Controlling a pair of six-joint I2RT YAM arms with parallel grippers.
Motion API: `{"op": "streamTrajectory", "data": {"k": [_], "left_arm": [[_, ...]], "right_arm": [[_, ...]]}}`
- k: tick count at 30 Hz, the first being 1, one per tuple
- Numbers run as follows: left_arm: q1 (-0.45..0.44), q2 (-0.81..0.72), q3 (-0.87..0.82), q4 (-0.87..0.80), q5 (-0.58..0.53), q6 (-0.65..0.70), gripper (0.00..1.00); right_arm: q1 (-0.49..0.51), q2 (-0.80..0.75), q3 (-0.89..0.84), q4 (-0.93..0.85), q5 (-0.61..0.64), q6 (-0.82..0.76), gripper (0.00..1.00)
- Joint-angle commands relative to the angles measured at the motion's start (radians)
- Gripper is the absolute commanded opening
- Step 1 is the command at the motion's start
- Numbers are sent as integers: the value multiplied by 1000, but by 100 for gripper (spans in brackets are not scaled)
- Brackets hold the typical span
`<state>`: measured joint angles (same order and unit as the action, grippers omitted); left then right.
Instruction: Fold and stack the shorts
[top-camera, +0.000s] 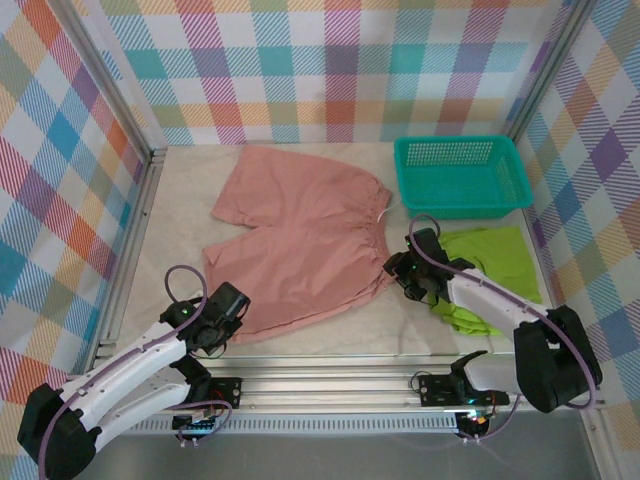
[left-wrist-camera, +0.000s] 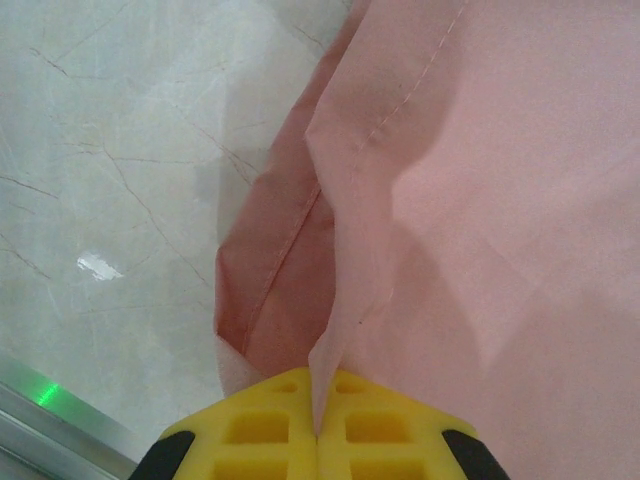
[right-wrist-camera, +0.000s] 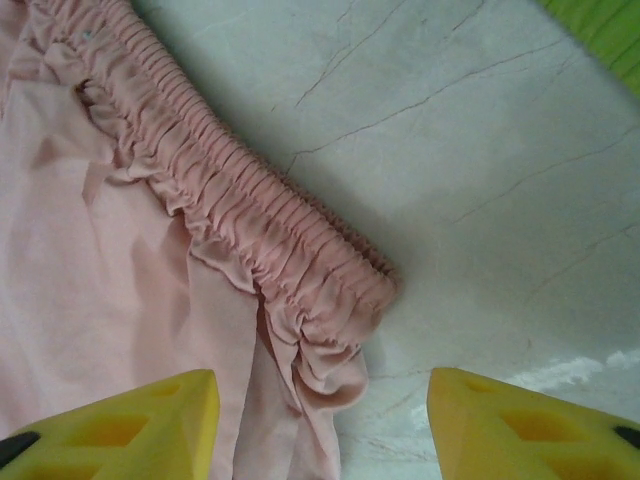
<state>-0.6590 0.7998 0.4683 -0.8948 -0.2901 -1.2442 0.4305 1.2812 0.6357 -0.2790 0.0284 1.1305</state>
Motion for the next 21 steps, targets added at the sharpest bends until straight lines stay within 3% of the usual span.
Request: {"op": "streamTrajectory", "data": {"k": [1, 15, 21], "left_arm": [[-9, -17, -11, 7, -12, 2, 4], [-10, -20, -19, 14, -12, 2, 4], [-9, -20, -27, 19, -12, 0, 4]], "right_arm": [[-7, 31, 6, 55, 14, 78, 56], [-9, 160, 33, 119, 0, 114, 51], [-9, 186, 52, 124, 3, 109, 44]]}}
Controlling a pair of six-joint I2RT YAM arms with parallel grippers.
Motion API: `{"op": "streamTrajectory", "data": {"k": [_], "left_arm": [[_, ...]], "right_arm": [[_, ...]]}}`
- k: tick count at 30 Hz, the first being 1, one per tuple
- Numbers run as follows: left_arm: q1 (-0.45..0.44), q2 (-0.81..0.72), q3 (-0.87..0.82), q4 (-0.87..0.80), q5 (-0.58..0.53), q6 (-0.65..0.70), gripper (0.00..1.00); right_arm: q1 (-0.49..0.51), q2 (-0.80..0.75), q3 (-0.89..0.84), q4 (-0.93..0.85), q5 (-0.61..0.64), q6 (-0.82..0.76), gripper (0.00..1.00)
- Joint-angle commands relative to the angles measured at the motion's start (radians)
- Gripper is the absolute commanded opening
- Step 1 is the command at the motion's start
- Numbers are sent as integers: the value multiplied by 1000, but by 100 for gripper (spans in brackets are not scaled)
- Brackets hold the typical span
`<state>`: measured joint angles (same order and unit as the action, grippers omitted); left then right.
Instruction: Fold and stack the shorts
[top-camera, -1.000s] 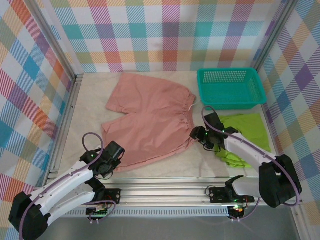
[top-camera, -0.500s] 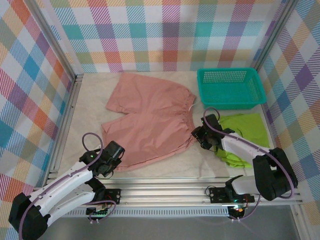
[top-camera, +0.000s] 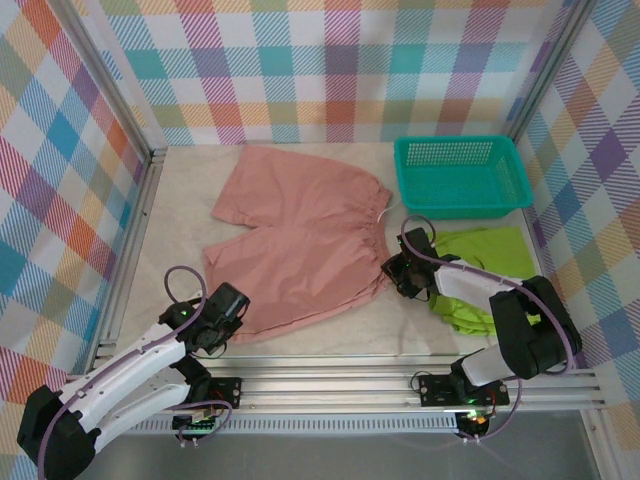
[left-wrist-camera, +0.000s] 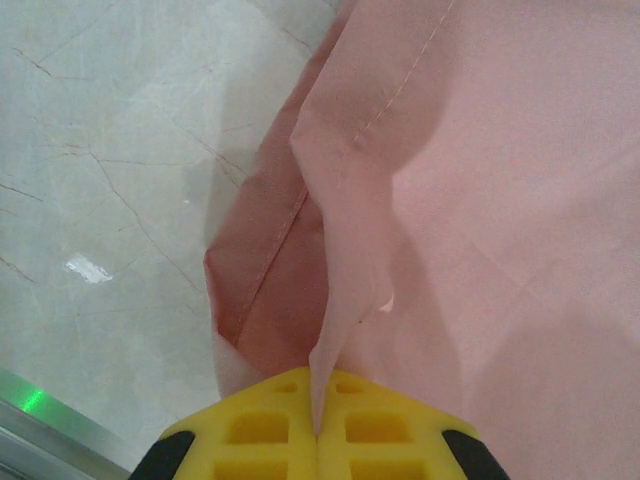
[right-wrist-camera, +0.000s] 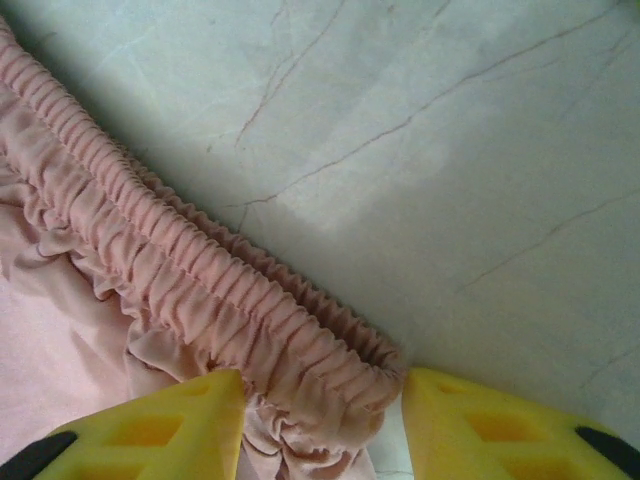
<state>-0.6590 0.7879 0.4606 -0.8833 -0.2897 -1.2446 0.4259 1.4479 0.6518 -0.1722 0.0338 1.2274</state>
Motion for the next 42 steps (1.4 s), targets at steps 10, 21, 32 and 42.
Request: {"op": "streamTrajectory", "data": {"k": [10, 21, 32, 42], "left_arm": [[-10, -14, -24, 9, -13, 2, 4], [-9, -45, 4, -19, -51, 19, 2], [42, -181, 273, -218, -253, 132, 0], [66, -181, 533, -382, -382, 210, 0]], "right_arm": [[-5, 85, 77, 4, -9, -10, 31], [-9, 108, 93, -19, 1, -45, 0], [-7, -90, 220, -224, 18, -233, 0], [-1, -355, 218, -382, -42, -267, 0]]}}
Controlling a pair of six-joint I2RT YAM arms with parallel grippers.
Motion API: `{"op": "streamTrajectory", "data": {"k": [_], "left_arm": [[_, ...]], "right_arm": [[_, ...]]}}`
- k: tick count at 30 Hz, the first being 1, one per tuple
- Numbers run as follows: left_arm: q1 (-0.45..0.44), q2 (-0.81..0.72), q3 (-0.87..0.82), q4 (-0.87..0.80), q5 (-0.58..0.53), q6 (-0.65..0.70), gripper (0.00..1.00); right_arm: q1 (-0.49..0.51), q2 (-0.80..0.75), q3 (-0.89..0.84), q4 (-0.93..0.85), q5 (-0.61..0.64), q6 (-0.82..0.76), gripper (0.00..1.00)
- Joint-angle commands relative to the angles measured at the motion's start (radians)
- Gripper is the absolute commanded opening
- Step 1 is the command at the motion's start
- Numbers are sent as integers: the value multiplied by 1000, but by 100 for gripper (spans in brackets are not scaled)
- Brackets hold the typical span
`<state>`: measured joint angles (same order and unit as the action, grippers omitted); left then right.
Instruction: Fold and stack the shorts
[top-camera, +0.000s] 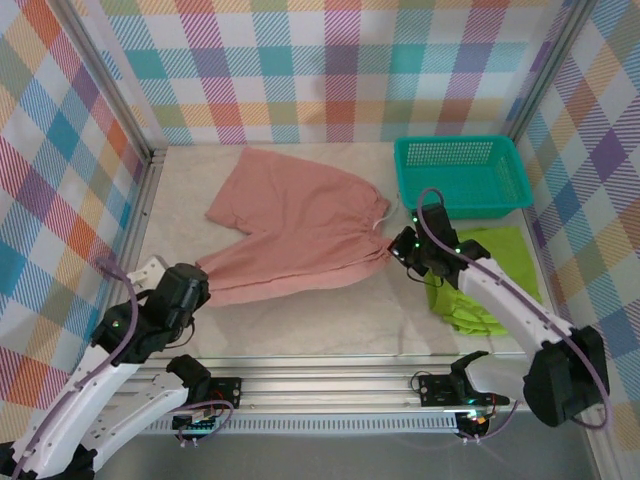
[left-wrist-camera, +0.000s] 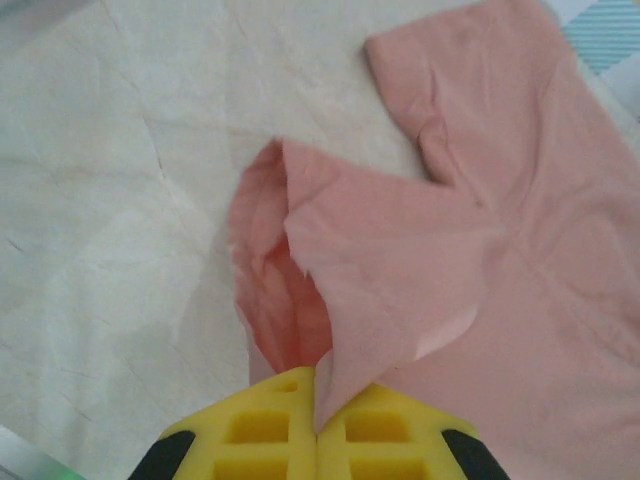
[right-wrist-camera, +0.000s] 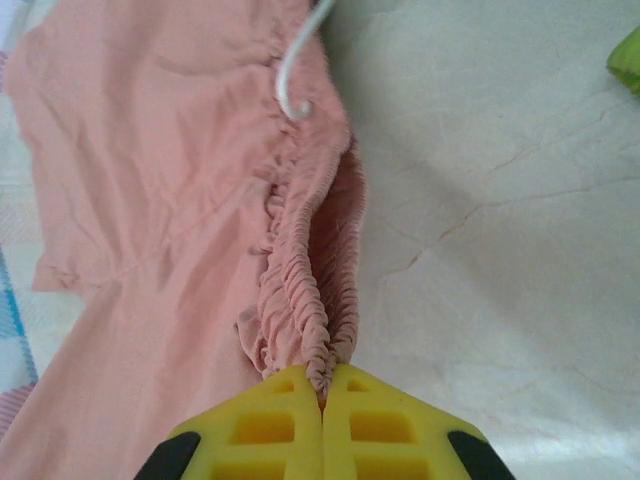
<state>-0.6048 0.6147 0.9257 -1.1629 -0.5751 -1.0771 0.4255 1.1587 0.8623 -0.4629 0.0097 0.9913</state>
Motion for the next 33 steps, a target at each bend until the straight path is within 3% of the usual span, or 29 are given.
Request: {"op": "streamTrajectory", "data": {"k": [1, 10, 18, 27, 33], "left_arm": [[11, -11, 97, -122, -113, 49, 0], [11, 24, 324, -169, -173, 142, 0], [11, 133, 519, -129, -198, 286, 0], [15, 342, 567, 10, -247, 395, 0], [97, 488, 551, 126, -194, 416, 0]], "right_arm": [[2, -90, 7, -108, -24, -34, 0], [83, -221, 63, -201, -89, -59, 0], [207, -253, 172, -313, 17, -47, 0], [209, -196, 209, -361, 164, -62, 0], [198, -122, 234, -331, 229, -86, 0]]}}
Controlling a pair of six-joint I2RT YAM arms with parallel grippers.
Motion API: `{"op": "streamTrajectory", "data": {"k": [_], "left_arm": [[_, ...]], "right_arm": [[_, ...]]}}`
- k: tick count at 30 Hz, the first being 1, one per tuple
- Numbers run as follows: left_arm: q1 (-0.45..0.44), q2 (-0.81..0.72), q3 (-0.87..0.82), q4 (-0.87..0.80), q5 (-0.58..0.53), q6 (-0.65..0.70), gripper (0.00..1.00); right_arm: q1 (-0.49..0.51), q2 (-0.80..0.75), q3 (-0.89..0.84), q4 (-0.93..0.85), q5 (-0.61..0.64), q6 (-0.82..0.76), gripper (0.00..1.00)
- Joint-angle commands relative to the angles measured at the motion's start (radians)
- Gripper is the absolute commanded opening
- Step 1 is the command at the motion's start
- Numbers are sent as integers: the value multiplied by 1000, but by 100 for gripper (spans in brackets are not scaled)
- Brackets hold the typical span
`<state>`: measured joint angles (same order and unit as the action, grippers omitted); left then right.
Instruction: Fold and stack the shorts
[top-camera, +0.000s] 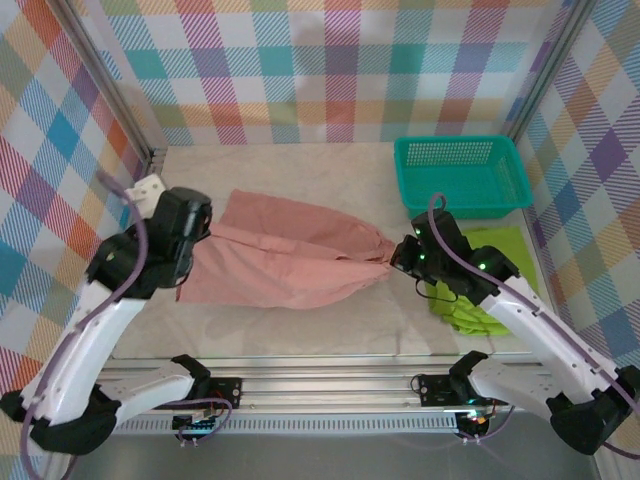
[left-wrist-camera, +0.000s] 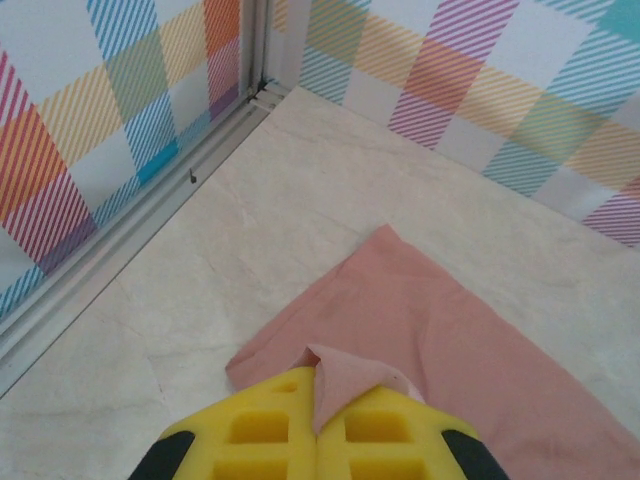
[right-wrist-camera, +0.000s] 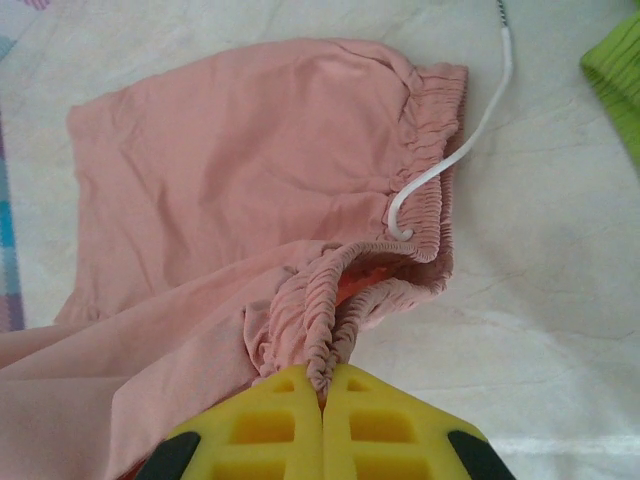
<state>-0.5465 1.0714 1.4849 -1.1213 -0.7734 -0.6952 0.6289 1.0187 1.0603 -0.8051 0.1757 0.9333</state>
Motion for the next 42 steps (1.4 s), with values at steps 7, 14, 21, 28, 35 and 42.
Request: {"op": "streamTrajectory", "data": {"k": [7, 14, 21, 28, 35, 42], "left_arm": [[166, 174, 1, 208, 149, 61, 0], [240, 314, 44, 284, 217, 99, 0], [294, 496, 117, 336, 292, 97, 0], [344, 700, 224, 399, 364, 79, 0], [368, 920, 413, 430, 437, 83, 13], [453, 942, 611, 371, 654, 117, 100]], "right_arm": [[-70, 104, 56, 73, 35, -47, 0], [-150, 187, 70, 136, -19, -59, 0], [-210, 323, 113, 194, -49, -74, 0], [-273, 484, 188, 245, -80, -80, 0], [-328, 631, 277, 266, -90, -71, 19], [-334, 576, 383, 269, -202, -118, 78]]}}
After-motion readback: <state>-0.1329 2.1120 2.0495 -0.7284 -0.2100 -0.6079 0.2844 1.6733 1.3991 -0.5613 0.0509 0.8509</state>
